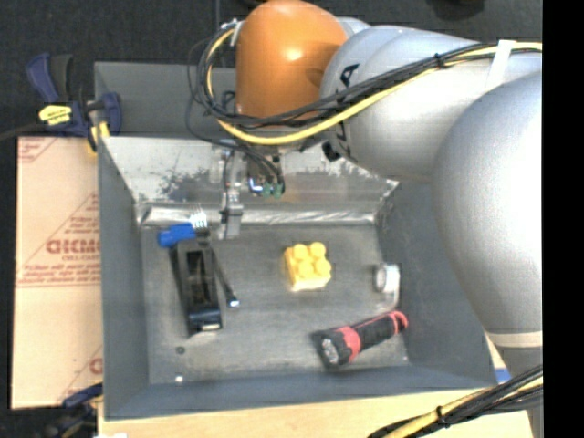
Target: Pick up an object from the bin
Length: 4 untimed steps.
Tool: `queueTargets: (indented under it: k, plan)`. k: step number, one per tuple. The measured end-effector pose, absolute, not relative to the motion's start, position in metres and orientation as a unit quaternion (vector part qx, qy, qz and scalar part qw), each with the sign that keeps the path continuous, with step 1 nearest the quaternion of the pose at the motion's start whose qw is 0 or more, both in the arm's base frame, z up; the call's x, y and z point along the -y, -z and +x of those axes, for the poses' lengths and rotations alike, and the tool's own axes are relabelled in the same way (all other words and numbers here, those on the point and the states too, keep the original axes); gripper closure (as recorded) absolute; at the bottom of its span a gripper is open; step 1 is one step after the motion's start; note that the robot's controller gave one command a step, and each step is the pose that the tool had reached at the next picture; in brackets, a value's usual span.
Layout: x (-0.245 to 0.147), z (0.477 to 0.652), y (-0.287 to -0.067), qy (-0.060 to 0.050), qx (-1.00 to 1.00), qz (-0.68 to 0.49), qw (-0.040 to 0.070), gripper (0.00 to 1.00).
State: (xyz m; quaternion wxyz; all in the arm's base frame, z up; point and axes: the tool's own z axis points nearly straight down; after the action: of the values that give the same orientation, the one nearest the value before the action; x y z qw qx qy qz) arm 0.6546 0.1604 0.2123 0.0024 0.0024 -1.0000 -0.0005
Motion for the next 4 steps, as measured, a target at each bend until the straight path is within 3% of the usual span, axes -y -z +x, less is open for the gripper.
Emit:
queueTargets:
  k: [1, 2, 3, 4]
  plan:
    - [-0.159, 0.656, -0.218, 0.001, 1.000, 0.001, -0.002, 0.00]
    - [-0.164, 0.638, -0.139, 0.002, 1.000, -0.016, -0.003, 0.00]
    - [-0.165, 0.633, -0.114, 0.003, 0.989, -0.151, -0.002, 0.00]
    - [-0.167, 0.642, -0.104, 0.004, 0.986, -0.169, -0.006, 0.00]
